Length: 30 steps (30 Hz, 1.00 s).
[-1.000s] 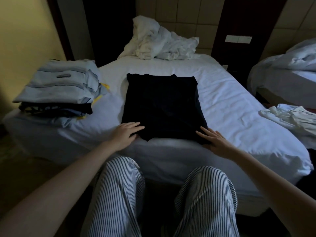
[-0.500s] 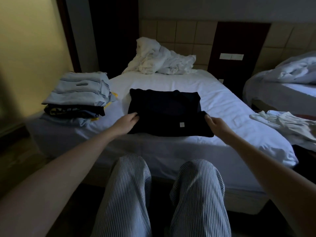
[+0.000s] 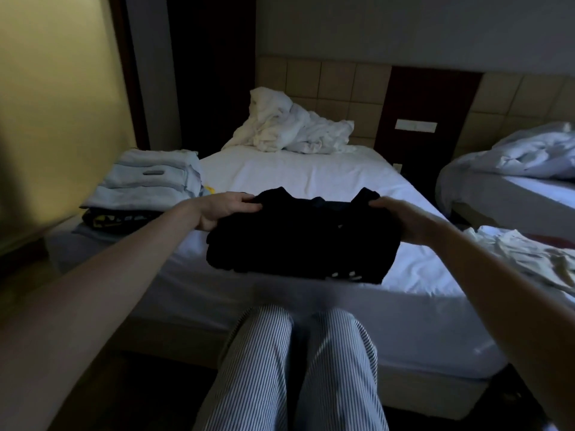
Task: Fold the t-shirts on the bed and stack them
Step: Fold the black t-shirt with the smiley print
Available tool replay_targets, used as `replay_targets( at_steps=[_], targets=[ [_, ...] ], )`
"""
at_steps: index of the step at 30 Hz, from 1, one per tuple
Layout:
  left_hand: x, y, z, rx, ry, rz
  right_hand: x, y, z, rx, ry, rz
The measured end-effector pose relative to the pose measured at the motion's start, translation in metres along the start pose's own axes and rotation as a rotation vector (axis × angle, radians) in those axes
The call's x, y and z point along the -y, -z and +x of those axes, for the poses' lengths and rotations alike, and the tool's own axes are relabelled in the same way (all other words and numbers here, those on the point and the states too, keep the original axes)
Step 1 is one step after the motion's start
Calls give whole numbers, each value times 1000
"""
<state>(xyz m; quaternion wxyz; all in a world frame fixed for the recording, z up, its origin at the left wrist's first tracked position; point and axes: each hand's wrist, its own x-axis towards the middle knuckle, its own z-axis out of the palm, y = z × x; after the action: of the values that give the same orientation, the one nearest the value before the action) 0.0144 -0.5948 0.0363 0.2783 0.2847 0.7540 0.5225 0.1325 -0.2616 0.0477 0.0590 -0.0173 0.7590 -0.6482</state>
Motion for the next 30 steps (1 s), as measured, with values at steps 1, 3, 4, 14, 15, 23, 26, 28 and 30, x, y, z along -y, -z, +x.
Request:
replay_targets(
  at_steps=[1,3,4,14,15,23,26,28,30],
  targets=[
    [-3,4,11,-66,1,38,0,6,12,21,8,-32],
    [-5,17,35,-214,40,182,1,15,42,24,7,-55],
    [-1,27,50,-275,62,220,0,19,58,14,0,-62],
    [46,112,212,-506,25,513,-45,66,254,-484,-52,-247],
    [52,118,228,-544,29,574,-51,72,269,-496,-66,-274],
    [128,119,307,-618,169,931,-114,85,351,-561,-256,-613],
    [138,106,313,-729,40,1212,-128,67,352,-681,-313,-983],
    [125,95,312,-760,-131,1214,-114,48,350,-764,-175,-1128],
    [116,81,310,-610,-151,1166,-102,26,347,-677,19,-1214]
  ],
)
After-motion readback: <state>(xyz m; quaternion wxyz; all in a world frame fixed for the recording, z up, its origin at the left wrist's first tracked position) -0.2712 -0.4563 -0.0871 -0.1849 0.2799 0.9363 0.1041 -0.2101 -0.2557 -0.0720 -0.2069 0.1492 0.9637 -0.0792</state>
